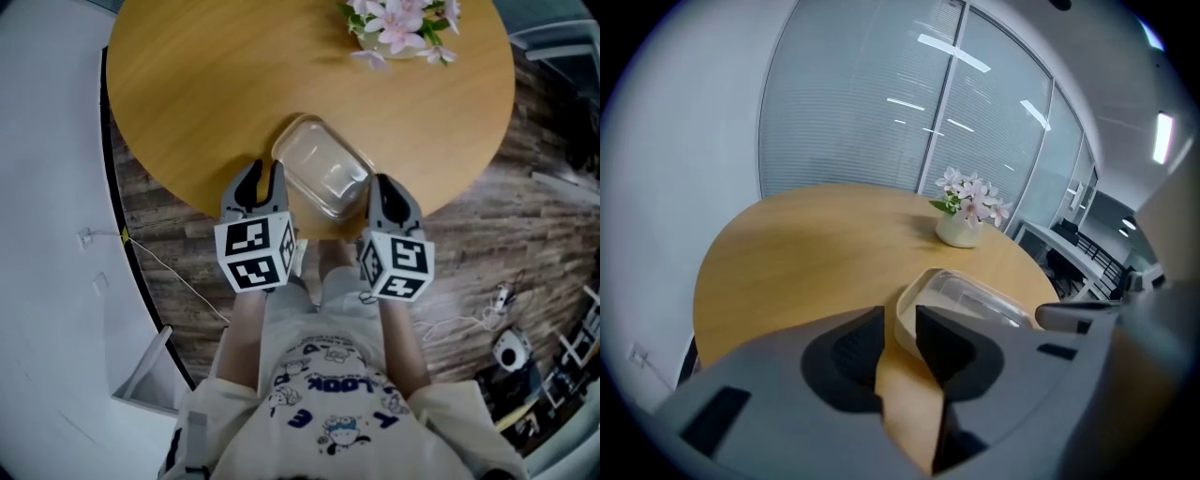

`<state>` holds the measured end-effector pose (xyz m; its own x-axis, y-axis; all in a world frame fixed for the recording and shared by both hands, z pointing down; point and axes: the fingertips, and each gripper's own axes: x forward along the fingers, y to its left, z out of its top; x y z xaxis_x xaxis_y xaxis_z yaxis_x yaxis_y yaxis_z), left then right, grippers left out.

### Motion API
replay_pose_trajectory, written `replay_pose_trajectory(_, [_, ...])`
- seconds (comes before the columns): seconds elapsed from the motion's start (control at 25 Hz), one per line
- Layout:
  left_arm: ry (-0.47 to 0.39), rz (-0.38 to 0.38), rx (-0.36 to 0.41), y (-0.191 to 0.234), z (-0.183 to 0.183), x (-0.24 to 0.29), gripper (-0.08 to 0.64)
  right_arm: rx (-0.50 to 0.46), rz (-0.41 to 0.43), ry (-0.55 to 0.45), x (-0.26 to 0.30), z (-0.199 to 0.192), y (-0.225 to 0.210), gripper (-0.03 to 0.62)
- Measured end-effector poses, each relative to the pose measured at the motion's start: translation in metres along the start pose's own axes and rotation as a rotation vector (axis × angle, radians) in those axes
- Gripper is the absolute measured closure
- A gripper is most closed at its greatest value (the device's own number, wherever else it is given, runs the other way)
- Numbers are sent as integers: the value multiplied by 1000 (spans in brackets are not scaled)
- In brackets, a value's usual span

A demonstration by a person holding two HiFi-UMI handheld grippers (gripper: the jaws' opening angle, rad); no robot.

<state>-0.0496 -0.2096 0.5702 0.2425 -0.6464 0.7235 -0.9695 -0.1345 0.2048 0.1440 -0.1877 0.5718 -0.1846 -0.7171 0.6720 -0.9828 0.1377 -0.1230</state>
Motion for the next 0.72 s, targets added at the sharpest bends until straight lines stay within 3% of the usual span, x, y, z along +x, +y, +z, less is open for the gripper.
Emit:
replay_pose_trajectory(0.28, [42,-27,-45,-8,-9,7,476,-3,7,3,1,-1,-1,572])
replay_pose_trajectory(0.72, [24,-49,-72,-11,-9,6,518,-17,23,-6,1,3,2,574])
